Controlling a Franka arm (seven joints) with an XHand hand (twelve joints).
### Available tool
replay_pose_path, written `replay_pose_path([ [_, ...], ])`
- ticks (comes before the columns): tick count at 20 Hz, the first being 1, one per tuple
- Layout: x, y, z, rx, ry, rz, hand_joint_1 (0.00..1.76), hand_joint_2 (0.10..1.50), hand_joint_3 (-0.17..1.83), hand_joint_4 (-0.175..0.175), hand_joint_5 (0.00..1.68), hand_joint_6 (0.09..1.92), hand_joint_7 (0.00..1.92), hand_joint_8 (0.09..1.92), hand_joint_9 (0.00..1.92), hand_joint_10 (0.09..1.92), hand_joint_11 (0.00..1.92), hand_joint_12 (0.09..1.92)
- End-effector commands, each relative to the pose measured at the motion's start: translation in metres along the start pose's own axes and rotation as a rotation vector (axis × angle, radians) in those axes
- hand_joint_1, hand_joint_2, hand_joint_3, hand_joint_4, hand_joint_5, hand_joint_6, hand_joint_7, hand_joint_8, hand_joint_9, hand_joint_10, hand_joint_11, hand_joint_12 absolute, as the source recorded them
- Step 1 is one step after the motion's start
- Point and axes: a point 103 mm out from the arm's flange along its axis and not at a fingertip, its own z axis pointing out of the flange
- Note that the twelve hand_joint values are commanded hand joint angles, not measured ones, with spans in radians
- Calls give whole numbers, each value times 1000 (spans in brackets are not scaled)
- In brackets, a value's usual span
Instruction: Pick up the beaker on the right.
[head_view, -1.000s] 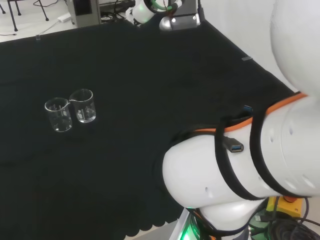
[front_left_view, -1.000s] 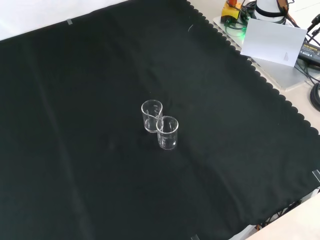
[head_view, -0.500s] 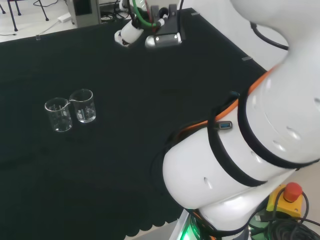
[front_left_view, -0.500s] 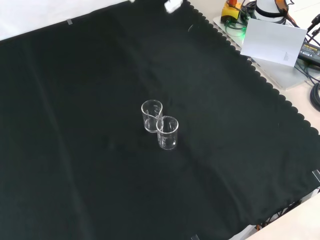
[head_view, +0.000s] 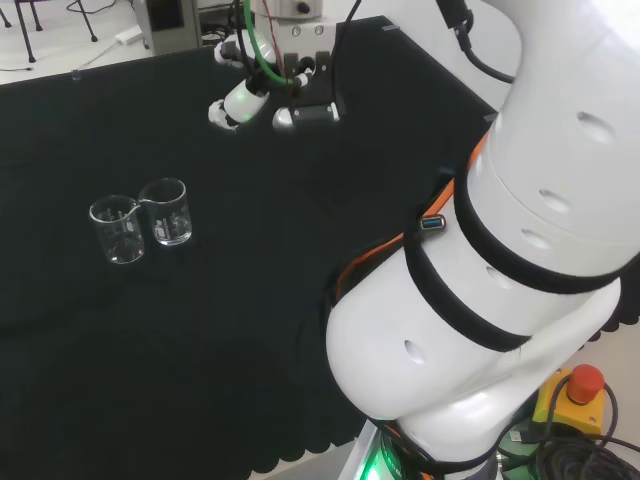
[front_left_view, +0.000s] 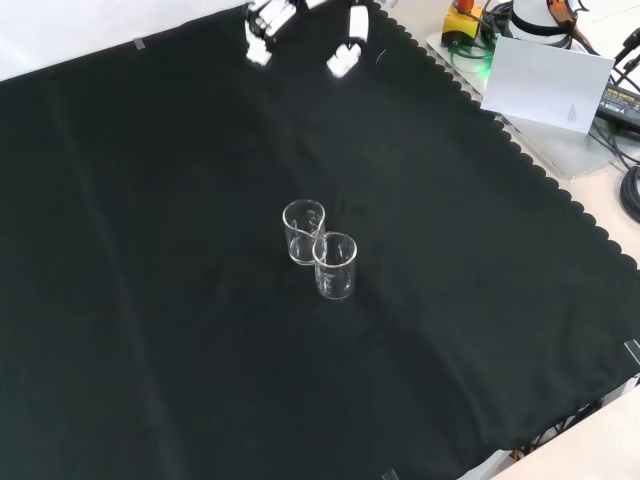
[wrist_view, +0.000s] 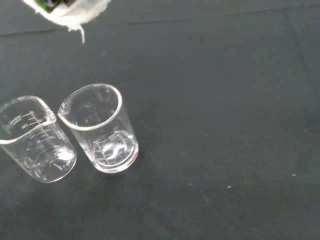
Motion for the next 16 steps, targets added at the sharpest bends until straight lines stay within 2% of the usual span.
replay_pose_path([
  [1, 9, 17, 36, 10, 26, -69, 800, 560, 685, -38, 233, 87, 194, 608, 291, 697, 0, 1150],
  [4, 13, 22, 48, 23, 49, -84, 818, 543, 677, -40, 234, 87, 215, 616, 314, 697, 0, 1184],
  [5, 6, 27, 53, 24, 58, -94, 821, 540, 676, -40, 235, 87, 220, 618, 319, 697, 0, 1187],
  [12, 8, 52, 90, 94, 127, -142, 830, 523, 674, -39, 236, 87, 238, 624, 323, 693, 0, 1201],
  [16, 8, 65, 104, 107, 152, -170, 833, 516, 675, -39, 238, 87, 238, 624, 313, 691, 0, 1200],
])
